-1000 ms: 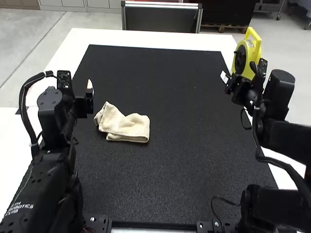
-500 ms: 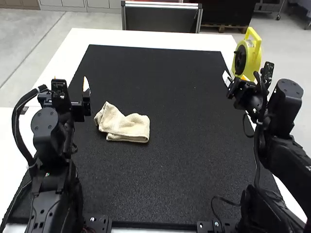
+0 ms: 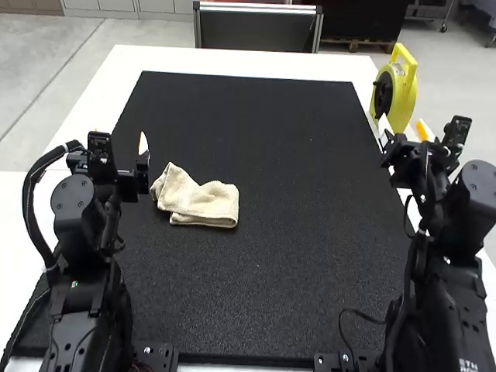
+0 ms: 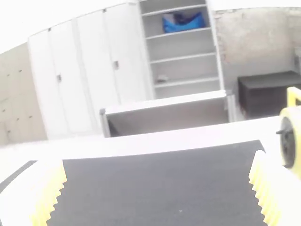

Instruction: Fold the towel.

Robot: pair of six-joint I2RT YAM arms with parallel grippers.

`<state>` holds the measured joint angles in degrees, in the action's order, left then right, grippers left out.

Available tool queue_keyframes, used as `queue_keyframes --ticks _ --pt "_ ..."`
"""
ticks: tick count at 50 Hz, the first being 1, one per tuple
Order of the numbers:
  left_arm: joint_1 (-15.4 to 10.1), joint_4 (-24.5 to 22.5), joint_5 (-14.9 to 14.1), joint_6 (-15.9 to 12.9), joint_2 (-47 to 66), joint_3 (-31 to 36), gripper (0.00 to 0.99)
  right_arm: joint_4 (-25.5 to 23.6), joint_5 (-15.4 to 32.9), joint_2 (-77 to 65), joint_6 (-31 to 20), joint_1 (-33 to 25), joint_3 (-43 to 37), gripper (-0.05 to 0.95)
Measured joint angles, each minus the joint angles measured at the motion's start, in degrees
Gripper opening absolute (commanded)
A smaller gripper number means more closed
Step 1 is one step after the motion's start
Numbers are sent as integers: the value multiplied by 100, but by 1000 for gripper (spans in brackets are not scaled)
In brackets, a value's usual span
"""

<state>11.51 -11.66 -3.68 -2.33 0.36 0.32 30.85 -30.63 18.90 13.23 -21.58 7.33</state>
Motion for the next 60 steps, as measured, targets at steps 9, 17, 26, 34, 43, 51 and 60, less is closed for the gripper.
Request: queue_keyframes --ticks 9,17,26,34,43,51,60 --pt "0 103 -225 0 0 0 961 -258 -280 -861 92 -535 -190 908" --pt "0 323 -278 9 0 0 961 -306 -833 -1158 269 -1084 -212 908" --pt "0 1163 -286 24 0 0 961 -319 -1414 -1453 407 -1604 -321 908" --pt "0 1189 -306 24 0 0 961 -249 -1816 -1834 540 -1860 -372 908" --pt "0 1189 -323 24 0 0 961 -203 -2024 -1845 586 -1884 -382 908" --pt "0 1191 -323 24 0 0 961 -17 -2039 -1845 603 -1884 -382 908" --pt "0 1189 -323 24 0 0 961 24 -1488 -1845 229 -1521 -612 908"
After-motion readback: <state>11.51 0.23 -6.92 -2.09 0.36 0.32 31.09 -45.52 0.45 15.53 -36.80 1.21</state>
